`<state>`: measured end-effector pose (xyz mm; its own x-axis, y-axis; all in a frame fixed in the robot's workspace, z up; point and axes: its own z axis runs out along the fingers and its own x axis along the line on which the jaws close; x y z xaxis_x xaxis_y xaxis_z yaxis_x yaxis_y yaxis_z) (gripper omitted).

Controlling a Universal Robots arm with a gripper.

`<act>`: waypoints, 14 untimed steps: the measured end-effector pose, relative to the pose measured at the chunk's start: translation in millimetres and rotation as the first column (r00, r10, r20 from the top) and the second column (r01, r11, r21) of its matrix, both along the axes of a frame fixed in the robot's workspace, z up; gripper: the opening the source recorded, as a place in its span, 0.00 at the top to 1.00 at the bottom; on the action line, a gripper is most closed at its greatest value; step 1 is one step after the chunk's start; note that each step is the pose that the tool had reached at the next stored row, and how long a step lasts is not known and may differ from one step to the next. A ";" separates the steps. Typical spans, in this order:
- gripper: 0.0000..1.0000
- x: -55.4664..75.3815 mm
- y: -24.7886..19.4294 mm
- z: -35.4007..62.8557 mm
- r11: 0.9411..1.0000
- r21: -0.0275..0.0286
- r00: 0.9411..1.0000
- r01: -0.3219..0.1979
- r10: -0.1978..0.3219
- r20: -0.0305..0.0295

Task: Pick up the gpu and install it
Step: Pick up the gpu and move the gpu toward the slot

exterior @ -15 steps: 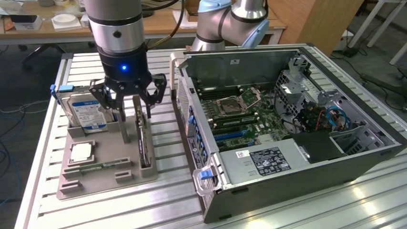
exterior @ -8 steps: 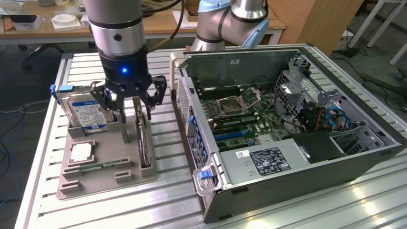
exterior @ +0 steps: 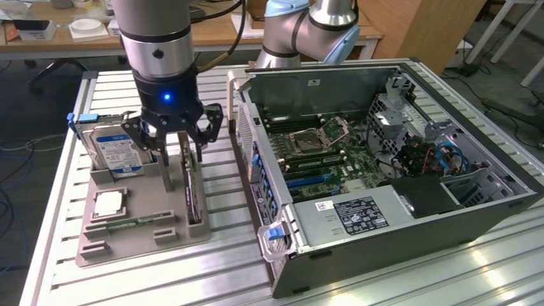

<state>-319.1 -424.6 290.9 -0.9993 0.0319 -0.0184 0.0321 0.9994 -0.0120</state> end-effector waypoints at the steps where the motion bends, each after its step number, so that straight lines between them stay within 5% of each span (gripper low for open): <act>1: 0.41 0.0 -0.1 -0.6 1.000 0.000 1.000 0.000 0.000 0.000; 14: 0.41 0.0 -3.5 -7.8 1.000 0.000 1.000 0.000 0.000 0.000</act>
<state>-319.1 -428.0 283.1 -0.9993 0.0320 -0.0185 0.0322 0.9994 -0.0119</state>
